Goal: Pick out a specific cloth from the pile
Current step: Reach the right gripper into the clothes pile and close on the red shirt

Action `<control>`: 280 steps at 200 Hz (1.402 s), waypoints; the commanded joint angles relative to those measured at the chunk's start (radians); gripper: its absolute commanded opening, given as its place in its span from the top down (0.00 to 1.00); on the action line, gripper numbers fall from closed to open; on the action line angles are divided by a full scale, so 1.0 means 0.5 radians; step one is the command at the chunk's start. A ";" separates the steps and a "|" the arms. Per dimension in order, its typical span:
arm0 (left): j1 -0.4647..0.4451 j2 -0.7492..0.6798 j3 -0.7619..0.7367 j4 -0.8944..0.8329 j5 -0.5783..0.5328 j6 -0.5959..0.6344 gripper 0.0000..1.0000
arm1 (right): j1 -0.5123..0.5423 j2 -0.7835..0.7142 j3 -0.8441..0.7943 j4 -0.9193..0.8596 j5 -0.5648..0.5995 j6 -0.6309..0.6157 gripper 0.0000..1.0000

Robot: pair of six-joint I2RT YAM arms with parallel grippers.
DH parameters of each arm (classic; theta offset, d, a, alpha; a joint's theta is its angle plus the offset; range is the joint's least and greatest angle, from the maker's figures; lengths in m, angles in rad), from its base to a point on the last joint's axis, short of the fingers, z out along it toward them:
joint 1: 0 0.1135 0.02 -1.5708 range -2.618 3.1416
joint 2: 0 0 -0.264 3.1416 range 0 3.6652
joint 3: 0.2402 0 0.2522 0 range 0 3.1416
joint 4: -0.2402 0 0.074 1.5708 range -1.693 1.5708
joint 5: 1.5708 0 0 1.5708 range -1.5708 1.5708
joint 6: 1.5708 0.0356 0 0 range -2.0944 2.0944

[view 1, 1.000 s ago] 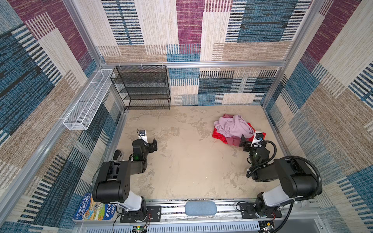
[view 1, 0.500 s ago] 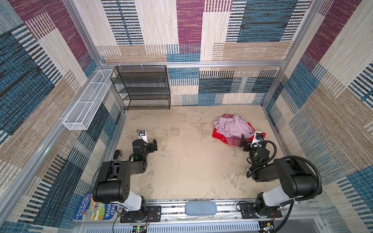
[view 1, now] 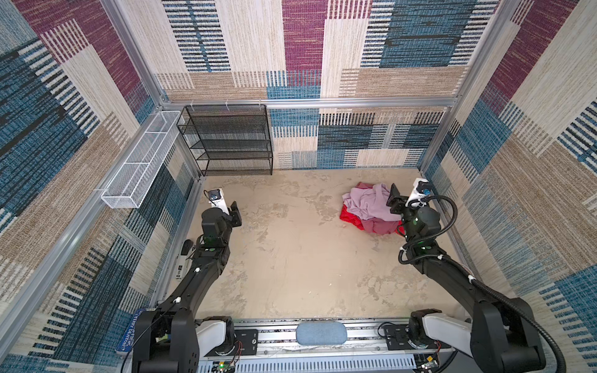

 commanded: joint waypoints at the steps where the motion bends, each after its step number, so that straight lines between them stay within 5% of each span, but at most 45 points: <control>1: -0.073 -0.051 0.122 -0.530 0.163 -0.254 0.48 | 0.112 -0.007 0.197 -0.807 -0.065 0.158 0.28; 61: -0.232 -0.181 0.049 -0.970 0.330 -0.562 0.48 | 0.570 0.103 0.242 -1.291 -0.206 0.390 0.48; 102: -0.243 -0.144 0.047 -0.940 0.351 -0.601 0.48 | 0.633 0.362 0.286 -1.324 -0.354 0.458 0.56; 184: -0.243 0.224 0.208 -0.744 0.480 -0.628 0.49 | 0.643 0.896 0.648 -1.379 -0.271 0.493 0.50; 280: -0.241 0.320 0.254 -0.700 0.480 -0.603 0.50 | 0.645 1.340 0.949 -1.385 0.057 0.597 0.51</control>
